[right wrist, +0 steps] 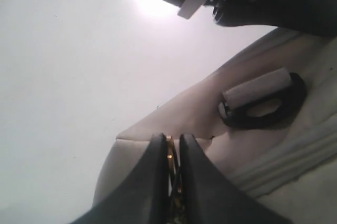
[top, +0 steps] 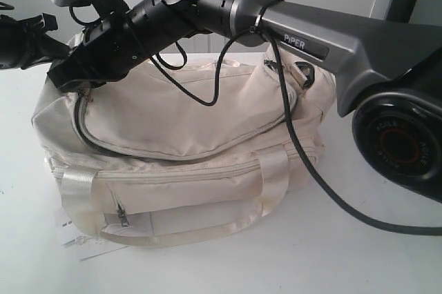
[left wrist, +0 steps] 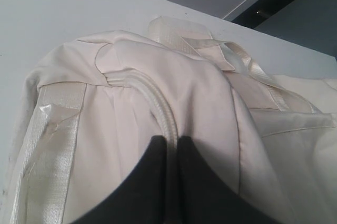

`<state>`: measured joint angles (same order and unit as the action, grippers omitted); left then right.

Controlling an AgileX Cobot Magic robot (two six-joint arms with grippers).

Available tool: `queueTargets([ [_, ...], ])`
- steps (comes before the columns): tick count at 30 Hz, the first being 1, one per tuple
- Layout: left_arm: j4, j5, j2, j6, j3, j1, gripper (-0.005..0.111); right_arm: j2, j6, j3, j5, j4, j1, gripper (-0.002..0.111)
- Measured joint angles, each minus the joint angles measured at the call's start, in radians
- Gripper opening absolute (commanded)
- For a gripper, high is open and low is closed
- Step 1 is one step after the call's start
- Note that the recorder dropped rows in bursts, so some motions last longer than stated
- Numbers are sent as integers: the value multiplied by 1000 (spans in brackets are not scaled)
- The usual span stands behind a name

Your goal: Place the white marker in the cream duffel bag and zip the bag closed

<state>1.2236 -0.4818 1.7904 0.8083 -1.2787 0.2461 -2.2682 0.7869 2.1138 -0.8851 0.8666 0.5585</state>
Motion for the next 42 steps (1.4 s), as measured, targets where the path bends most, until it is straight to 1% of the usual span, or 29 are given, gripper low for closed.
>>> queueTargets([
  [42, 0, 0, 0, 0, 0, 0, 0, 17, 0, 0, -108, -18, 10, 0],
])
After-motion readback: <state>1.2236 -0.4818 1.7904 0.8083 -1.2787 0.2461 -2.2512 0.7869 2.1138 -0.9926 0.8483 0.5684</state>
